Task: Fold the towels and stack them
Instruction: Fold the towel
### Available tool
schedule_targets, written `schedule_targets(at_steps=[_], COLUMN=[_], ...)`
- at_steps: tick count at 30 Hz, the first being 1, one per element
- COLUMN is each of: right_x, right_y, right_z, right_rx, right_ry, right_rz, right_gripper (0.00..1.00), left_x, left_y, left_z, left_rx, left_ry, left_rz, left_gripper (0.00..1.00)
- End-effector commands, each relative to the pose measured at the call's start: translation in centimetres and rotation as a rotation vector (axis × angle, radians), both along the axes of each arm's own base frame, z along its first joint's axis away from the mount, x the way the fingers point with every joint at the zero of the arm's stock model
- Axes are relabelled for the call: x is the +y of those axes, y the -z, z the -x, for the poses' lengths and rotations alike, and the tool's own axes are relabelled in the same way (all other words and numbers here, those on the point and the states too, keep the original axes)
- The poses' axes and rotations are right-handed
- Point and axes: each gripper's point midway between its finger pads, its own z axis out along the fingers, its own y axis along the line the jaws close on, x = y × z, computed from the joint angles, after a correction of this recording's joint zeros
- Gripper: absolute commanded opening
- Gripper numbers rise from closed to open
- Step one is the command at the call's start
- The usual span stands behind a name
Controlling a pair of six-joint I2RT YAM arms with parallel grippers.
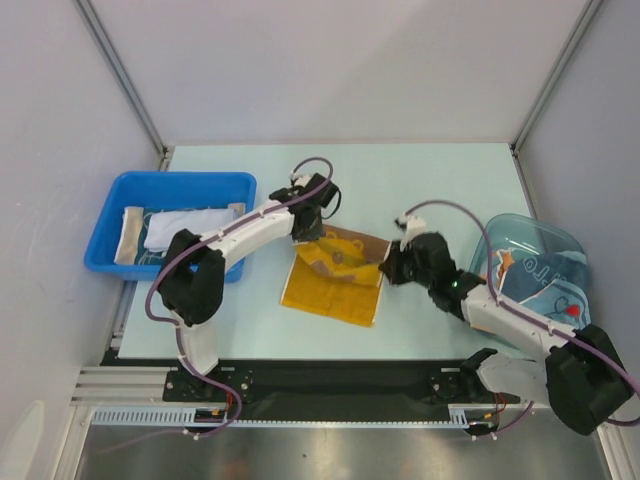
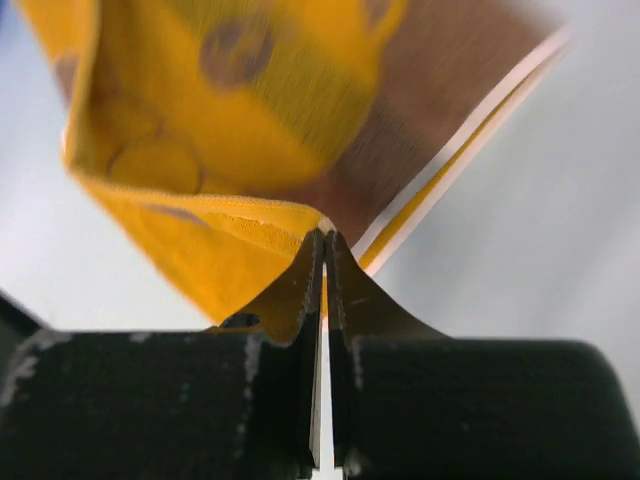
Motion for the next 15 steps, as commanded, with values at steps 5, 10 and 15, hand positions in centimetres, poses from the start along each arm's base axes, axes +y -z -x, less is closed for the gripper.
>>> schedule_targets(at_steps=[5,10,15], right_x=[-3.3,-3.2,-2.6], right_y=[-14.1,-17.7,-16.0], right_z=[-16.0,-21.5,-21.6], right_rx=[-0.361,-0.475,-0.458], right_ry=[0.182,0.130,0.064], right_rz=[-0.076,-0.069,-0.021], right_gripper=[0.00,0.00,0.00], left_x=[-1.8,-1.4,-2.4], left_y=[-13.6,-16.9,-15.4], left_z=[-9.7,-13.7,-14.3], left_rx=[-0.341,-0.471,-0.503], left_ry=[0.085,0.100,0.149], left_rz=[0.267,0.388,0.452], left_gripper=[0.00,0.00,0.00])
